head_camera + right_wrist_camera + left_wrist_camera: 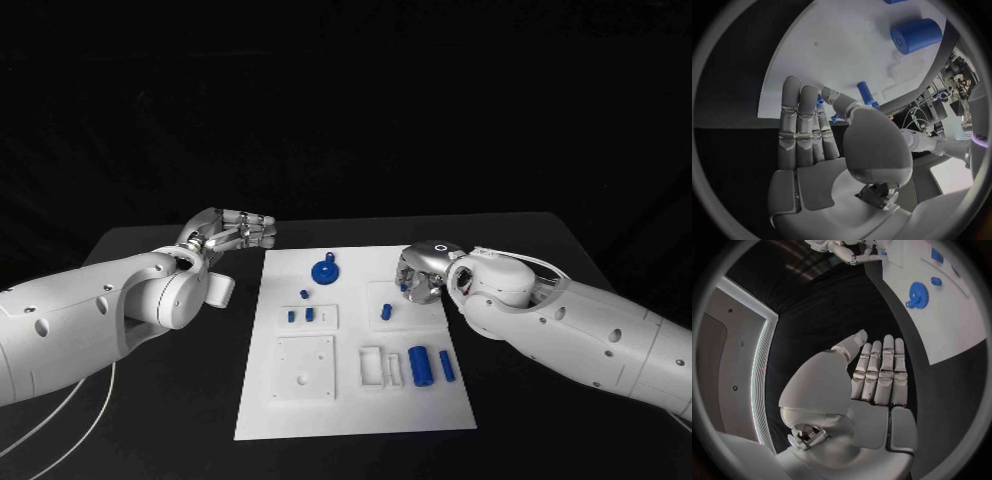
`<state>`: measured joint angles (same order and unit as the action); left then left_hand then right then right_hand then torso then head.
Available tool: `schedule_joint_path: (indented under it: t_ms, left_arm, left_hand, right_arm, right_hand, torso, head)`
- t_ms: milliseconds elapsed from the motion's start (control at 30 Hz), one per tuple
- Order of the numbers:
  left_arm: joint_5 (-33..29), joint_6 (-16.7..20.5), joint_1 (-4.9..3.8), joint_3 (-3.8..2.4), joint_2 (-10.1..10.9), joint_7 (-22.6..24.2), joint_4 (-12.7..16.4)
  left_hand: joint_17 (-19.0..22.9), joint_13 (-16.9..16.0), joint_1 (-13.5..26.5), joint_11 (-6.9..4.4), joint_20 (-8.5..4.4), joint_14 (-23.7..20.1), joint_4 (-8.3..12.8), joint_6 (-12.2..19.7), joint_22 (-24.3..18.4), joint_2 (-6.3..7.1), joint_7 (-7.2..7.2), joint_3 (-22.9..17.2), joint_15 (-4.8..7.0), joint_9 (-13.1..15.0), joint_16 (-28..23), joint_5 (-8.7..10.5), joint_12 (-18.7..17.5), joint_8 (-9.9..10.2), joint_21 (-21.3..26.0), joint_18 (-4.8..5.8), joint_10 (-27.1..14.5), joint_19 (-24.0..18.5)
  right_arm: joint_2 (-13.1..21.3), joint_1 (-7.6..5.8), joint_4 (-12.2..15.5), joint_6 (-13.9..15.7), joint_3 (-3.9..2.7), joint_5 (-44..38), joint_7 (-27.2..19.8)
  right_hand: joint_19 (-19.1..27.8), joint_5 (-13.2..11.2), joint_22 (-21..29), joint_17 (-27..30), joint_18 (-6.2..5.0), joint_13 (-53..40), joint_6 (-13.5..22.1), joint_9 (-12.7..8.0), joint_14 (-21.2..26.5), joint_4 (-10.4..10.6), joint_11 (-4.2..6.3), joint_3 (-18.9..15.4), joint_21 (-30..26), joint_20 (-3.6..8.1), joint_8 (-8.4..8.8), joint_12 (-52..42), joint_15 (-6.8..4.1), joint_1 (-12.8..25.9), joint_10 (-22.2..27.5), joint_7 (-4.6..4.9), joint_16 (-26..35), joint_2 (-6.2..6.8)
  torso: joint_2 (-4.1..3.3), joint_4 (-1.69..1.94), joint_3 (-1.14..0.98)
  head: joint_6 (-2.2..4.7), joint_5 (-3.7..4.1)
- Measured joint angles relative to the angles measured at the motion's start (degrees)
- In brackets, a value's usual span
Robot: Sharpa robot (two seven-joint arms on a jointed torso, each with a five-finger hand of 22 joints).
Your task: Assemble the parts on the task board
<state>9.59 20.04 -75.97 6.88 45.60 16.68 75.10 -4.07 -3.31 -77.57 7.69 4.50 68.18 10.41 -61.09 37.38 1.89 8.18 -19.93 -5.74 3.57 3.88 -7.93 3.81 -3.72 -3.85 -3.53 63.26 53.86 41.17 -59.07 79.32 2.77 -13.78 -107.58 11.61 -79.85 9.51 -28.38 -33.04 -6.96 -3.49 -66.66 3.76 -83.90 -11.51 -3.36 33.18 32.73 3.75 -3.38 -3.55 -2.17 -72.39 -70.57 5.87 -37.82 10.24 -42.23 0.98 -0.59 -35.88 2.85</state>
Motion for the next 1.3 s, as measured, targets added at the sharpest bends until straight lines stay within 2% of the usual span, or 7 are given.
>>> schedule_joint_path:
  t_ms: [67, 233, 533, 800, 1067, 1200, 1300]
  left_arm:
    - [0.08, 0.01, 0.00, 0.00, -0.02, -0.02, 0.00]
    - [0.51, 0.14, 0.00, 0.00, -0.12, -0.06, 0.00]
    - [1.20, 0.48, 0.00, 0.00, -0.17, -0.14, 0.00]
    - [1.71, 0.60, 0.00, 0.00, -0.25, -0.34, -0.10]
    - [1.82, 0.72, 0.00, 0.00, -0.54, -0.45, -1.27]
    - [1.82, 0.78, -0.01, 0.00, -0.65, -0.46, -1.79]
    - [1.80, 0.85, -0.01, 0.00, -0.72, -0.46, -2.16]
  left_hand:
    - [0.00, 0.00, 0.00, 0.00, 0.00, 0.00, 0.00, 0.00, 0.00, 0.00, 0.00, 0.00, 0.00, 0.00, 0.00, 0.00, 0.00, 0.00, 0.00, 0.00, 0.00, 0.00]
    - [0.00, 0.00, 0.00, 0.00, 0.00, 0.00, 0.00, 0.00, -0.14, 0.00, 0.00, 0.00, 0.00, 0.00, 0.00, 0.28, 0.00, 0.00, 0.00, 0.00, 0.00, 0.00]
    - [-0.05, 0.00, 0.00, 0.00, 0.00, 0.00, 0.00, 0.00, -0.26, 0.00, 0.00, 0.00, 0.00, 0.00, 0.00, 0.28, 0.00, 0.00, 0.00, 0.00, 0.00, 0.00]
    - [-0.05, 0.00, 0.00, 0.00, 0.00, 0.00, 0.11, 0.00, -0.32, 0.00, 0.00, 0.11, 0.00, 0.00, 0.00, 0.28, 0.00, 0.00, 0.00, 0.00, 0.00, 0.00]
    - [-0.04, 0.00, 0.00, 0.00, 0.00, 0.00, 0.16, 0.00, -0.32, 0.00, 0.00, 0.16, 0.00, 0.00, 0.00, 0.28, 0.00, 0.00, 0.00, 0.00, 0.00, 0.00]
    - [-0.04, 0.00, 0.00, 0.00, 0.00, 0.00, 0.16, 0.00, -0.41, 0.00, 0.00, 0.16, 0.00, 0.00, 0.00, 0.28, 0.00, 0.00, 0.00, 0.00, 0.00, 0.00]
    - [-0.04, 0.00, 0.00, 0.00, 0.00, 0.00, 0.16, 0.00, -0.53, 0.00, 0.00, 0.16, 0.00, 0.00, 0.00, 0.28, 0.00, 0.00, 0.00, 0.00, 0.00, 0.00]
  right_arm:
    - [-0.16, -0.05, -0.24, 0.31, 0.11, -0.09, 0.07]
    - [-0.53, -0.18, -0.75, 1.27, 0.56, -0.41, 0.42]
    - [-0.98, -0.24, -1.16, 2.58, 1.07, -1.33, 1.40]
    - [-1.31, -0.18, -1.23, 3.13, 1.38, -2.43, 2.30]
    - [-1.33, -0.05, -0.85, 3.86, 1.63, -3.31, 2.86]
    - [-1.02, 0.18, -0.42, 4.30, 1.51, -3.57, 3.13]
    - [-0.77, 0.52, -0.06, 4.45, 0.99, -3.62, 3.31]
  right_hand:
    - [0.02, -1.40, -0.51, -0.27, 0.02, 0.00, -0.14, -0.01, 0.00, 0.87, 0.02, 0.87, 0.48, 0.02, 0.00, -0.03, 0.00, 0.69, -0.68, -0.09, -0.40, -0.69]
    - [-0.24, -3.54, -2.03, -1.09, 0.38, -0.07, -1.41, -0.01, -0.08, 1.81, 0.52, 2.83, 1.34, 0.29, 0.00, 0.03, -0.29, 0.74, -2.00, -0.32, -1.90, -0.74]
    - [0.22, -5.31, -5.13, -1.69, 0.94, -0.01, -5.51, 0.02, 0.51, 0.74, 1.83, 4.72, 2.90, 0.86, -0.28, 0.32, -0.92, -0.20, -6.33, -1.18, -2.88, -1.66]
    - [0.64, -6.46, -7.88, -1.61, 1.21, -0.13, -6.29, 0.19, 0.53, -0.28, 2.03, 5.72, 3.47, 1.27, -0.27, 0.31, -1.28, -0.49, -6.94, -1.36, -3.22, -1.95]
    - [0.95, -6.47, -9.57, -1.91, 1.17, -0.08, -6.48, 0.15, 0.52, -0.53, 2.03, 5.97, 3.56, 1.56, -0.24, 0.44, -1.30, -0.87, -7.34, -1.56, -3.21, -2.33]
    - [0.95, -6.47, -10.11, -2.10, 1.16, 0.05, -6.48, 0.13, 0.37, -0.60, 2.04, 6.04, 2.99, 1.55, -0.14, 0.53, -1.45, -0.88, -7.35, -1.56, -3.21, -2.33]
    - [0.94, -6.64, -10.66, -2.35, 1.14, 0.05, -6.66, 0.14, 0.38, -0.65, 2.25, 5.99, 2.52, 1.57, -0.13, 0.37, -1.45, -0.88, -7.56, -1.75, -3.49, -2.33]
  torso:
    - [-0.01, 0.00, 0.01]
    - [0.00, 0.01, 0.04]
    - [-0.01, -0.01, 0.04]
    - [0.03, -0.03, 0.09]
    - [0.07, -0.10, -0.03]
    - [0.08, -0.02, -0.06]
    - [0.07, 0.04, -0.10]
  head:
    - [-0.01, -0.01]
    - [-0.13, -0.04]
    - [-0.34, 0.03]
    - [-0.51, 0.11]
    - [-0.42, 0.18]
    - [-0.42, 0.33]
    - [-0.47, 0.43]
